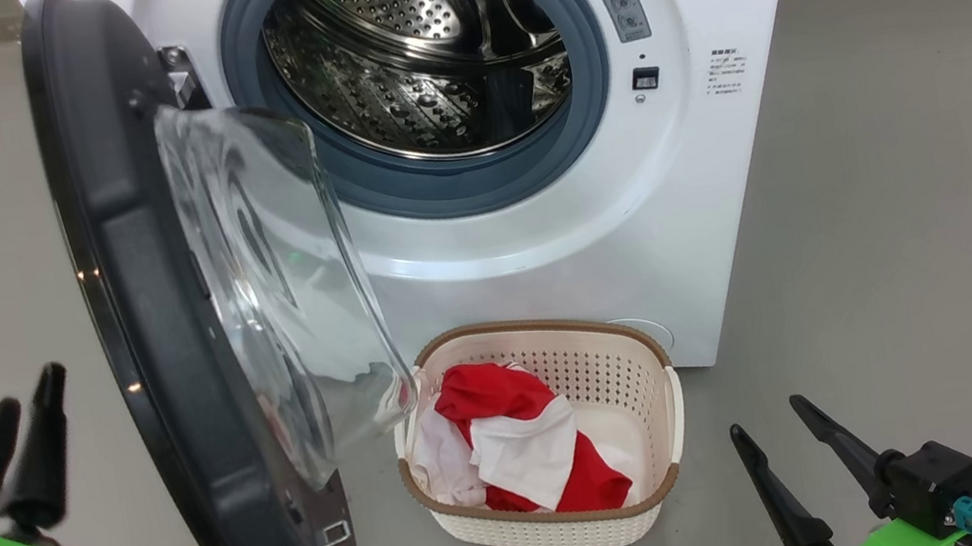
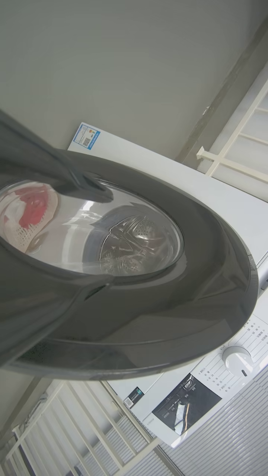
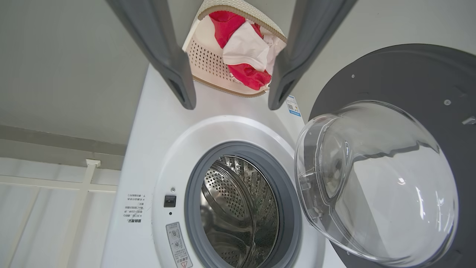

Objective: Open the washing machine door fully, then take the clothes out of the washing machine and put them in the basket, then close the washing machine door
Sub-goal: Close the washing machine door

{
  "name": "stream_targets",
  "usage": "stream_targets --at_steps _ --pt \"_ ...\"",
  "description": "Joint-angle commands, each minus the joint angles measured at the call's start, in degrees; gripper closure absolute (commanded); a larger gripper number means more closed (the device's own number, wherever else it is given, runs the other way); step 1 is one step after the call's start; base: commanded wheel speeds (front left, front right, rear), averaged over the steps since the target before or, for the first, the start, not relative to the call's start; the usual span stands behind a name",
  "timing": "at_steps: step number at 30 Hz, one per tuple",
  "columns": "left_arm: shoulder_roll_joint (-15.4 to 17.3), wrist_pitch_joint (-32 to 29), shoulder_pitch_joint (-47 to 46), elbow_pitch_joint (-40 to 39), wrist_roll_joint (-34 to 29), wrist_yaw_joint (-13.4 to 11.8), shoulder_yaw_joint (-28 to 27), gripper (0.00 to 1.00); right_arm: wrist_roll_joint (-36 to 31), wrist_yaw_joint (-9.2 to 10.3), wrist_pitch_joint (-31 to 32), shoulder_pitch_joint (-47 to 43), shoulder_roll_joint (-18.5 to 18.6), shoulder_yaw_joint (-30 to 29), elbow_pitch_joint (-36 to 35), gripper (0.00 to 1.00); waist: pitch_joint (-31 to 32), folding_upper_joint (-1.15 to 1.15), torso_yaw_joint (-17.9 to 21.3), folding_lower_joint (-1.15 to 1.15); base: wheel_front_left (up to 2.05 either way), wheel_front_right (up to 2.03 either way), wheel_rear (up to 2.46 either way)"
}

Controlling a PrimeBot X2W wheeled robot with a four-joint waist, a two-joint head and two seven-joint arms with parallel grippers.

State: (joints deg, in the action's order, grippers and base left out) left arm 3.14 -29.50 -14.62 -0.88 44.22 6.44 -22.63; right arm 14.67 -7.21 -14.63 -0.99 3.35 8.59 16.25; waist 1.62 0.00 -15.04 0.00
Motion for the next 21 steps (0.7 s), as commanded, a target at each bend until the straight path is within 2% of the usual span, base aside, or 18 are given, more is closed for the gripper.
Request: stream_targets --at_steps 1,9,10,11,12,13,21 --pt "2.88 3.28 0.95 -2.06 -3.27 0.68 0.04 0.0 0.57 -0.28 -0.37 1.13 0.22 1.59 -1.25 0.0 -0.01 0.0 -0.01 0.0 0.0 0.0 0.0" --pt "7.72 27.64 7.92 -0.52 -20.02 1.02 7.92 0.0 0.65 -0.28 -0.37 1.1 0.21 1.89 -1.34 0.0 -0.17 0.0 -0.27 0.0 0.0 0.0 0.0" --pt "8.14 30.39 8.56 0.0 -21.84 1.02 8.74 0.0 0.67 -0.28 -0.37 1.09 0.24 1.92 -1.34 0.0 -0.18 0.0 -0.3 0.0 0.0 0.0 0.0" --pt "8.14 30.39 8.56 0.0 -21.84 1.02 8.74 0.0 0.67 -0.28 -0.37 1.09 0.24 1.92 -1.34 0.0 -0.18 0.0 -0.3 0.0 0.0 0.0 0.0" --pt "8.75 35.44 9.81 1.17 -25.18 1.02 10.17 0.0 0.7 -0.28 -0.37 1.1 0.29 1.96 -1.3 0.0 -0.21 0.0 -0.31 0.0 0.0 0.0 0.0" --pt "8.78 37.62 10.34 1.82 -26.32 1.02 10.62 0.0 0.71 -0.28 -0.37 1.11 0.31 1.98 -1.29 0.0 -0.26 0.0 -0.31 0.0 0.0 0.0 0.0" --pt "8.21 44.05 12.9 6.71 -32.32 -1.17 11.45 0.0 0.66 -0.28 -0.37 1.66 0.34 2.08 -1.38 0.0 -1.21 0.0 -0.22 0.0 0.0 0.0 0.0"
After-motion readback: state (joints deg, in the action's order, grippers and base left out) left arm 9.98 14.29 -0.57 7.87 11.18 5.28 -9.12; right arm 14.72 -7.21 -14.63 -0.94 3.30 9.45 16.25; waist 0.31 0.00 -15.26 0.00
